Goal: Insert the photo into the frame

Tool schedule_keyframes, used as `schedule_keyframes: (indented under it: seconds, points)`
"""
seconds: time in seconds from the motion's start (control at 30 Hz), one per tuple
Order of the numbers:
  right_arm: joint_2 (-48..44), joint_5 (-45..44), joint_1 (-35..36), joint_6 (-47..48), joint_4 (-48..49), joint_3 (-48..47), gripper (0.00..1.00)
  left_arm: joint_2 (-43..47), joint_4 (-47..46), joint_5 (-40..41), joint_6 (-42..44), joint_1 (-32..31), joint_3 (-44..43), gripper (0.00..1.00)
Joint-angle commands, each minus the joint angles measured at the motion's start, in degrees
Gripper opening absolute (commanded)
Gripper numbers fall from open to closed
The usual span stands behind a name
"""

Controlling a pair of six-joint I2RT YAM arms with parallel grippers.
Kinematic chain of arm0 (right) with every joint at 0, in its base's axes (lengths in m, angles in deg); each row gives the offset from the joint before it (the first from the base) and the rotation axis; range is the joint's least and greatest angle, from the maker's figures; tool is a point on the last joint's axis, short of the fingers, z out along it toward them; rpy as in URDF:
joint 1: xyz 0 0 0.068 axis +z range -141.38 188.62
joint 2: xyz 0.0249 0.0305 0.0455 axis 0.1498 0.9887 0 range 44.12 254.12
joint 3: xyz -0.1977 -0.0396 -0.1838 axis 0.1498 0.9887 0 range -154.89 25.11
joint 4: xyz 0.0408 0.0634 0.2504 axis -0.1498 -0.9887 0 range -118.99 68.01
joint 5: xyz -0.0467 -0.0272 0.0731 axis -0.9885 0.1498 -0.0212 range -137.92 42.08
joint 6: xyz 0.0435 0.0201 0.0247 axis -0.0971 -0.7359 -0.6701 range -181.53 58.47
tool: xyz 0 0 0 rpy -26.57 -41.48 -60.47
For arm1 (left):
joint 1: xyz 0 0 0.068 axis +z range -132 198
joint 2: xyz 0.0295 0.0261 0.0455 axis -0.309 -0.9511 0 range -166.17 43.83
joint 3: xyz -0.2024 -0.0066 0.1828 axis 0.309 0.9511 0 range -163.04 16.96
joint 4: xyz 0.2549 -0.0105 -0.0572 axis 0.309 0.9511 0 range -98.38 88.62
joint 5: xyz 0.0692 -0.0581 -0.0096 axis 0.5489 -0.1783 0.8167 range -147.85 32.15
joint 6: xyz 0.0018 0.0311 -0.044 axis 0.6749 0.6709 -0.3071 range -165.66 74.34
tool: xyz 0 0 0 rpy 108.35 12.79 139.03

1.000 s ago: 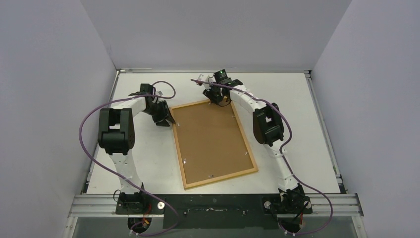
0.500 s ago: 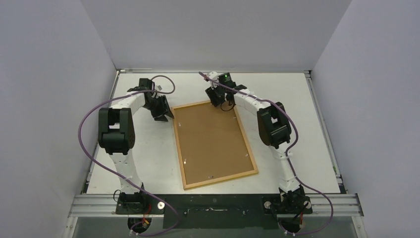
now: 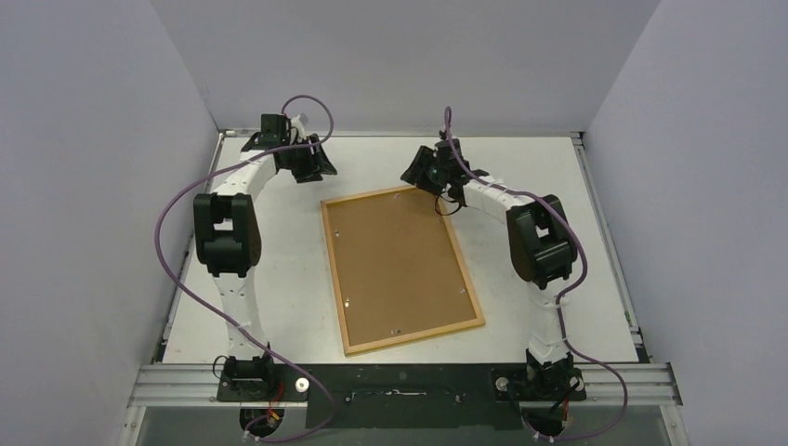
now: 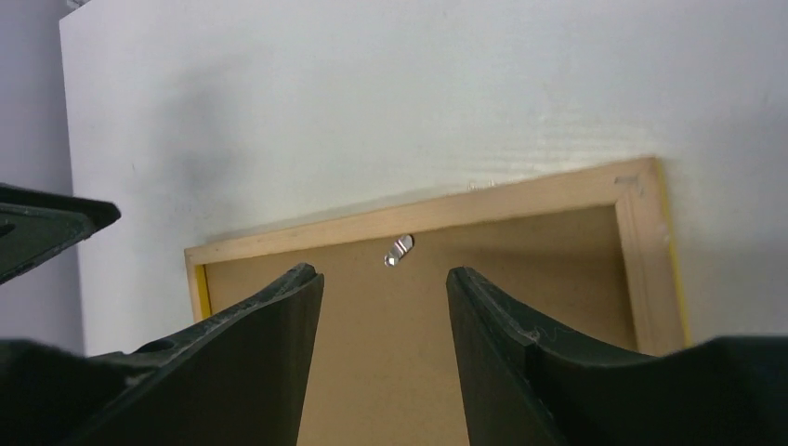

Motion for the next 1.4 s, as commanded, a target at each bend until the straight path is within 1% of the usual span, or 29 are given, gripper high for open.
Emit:
schedule_keyframes:
  seconds: [0.0,0.13,0.33,0.57,0.63,0.7,0.73,0.8,0.9,1.0,1.07,1.37]
  points:
    - [-2.1,0.8,1.2,-21.5,11.8,7.0,0.52,-6.4,-6.2,-5.3,-1.0,-2.6,-7.3,0.50]
    - [-2.3,-2.7,2.1,-24.8,12.1,8.5,0.51,-10.5,-7.4,-6.2,-0.8,-4.8,-11.2,0.50]
    - [-0.4,-6.2,2.6,-30.6,12.9,10.0,0.50,-16.2,-9.6,-12.5,-2.1,-6.1,-15.3,0.49]
    - [2.4,-7.3,3.1,-33.2,13.0,9.6,0.49,-18.8,-9.9,-17.2,-0.6,-6.1,-16.3,0.47]
    - [3.3,-6.7,3.1,-33.6,13.2,9.1,0.45,-19.5,-10.0,-19.4,0.3,-6.2,-16.2,0.44]
    - [4.1,-5.8,3.2,-34.5,13.8,8.8,0.35,-19.5,-9.6,-20.8,1.3,-6.3,-16.1,0.43]
    - [4.3,-5.9,3.2,-34.5,13.4,8.5,0.33,-19.4,-9.5,-21.6,2.3,-6.5,-15.9,0.43]
    - [4.6,-6.7,3.5,-34.2,12.6,8.2,0.30,-18.9,-8.6,-21.2,4.2,-6.9,-15.6,0.43]
    - [5.9,-6.7,3.5,-34.4,12.6,7.5,0.30,-19.1,-8.1,-21.2,5.8,-7.2,-15.3,0.42]
    - [7.1,-6.4,3.8,-33.5,12.4,6.2,0.31,-19.6,-8.2,-19.8,5.0,-7.2,-14.8,0.38]
    - [7.7,-6.2,3.9,-33.1,11.8,5.2,0.32,-19.8,-7.7,-17.3,4.7,-7.5,-14.8,0.34]
    - [8.7,-5.3,4.3,-33.0,13.3,4.1,0.32,-20.8,-7.2,-17.1,4.9,-8.4,-15.3,0.33]
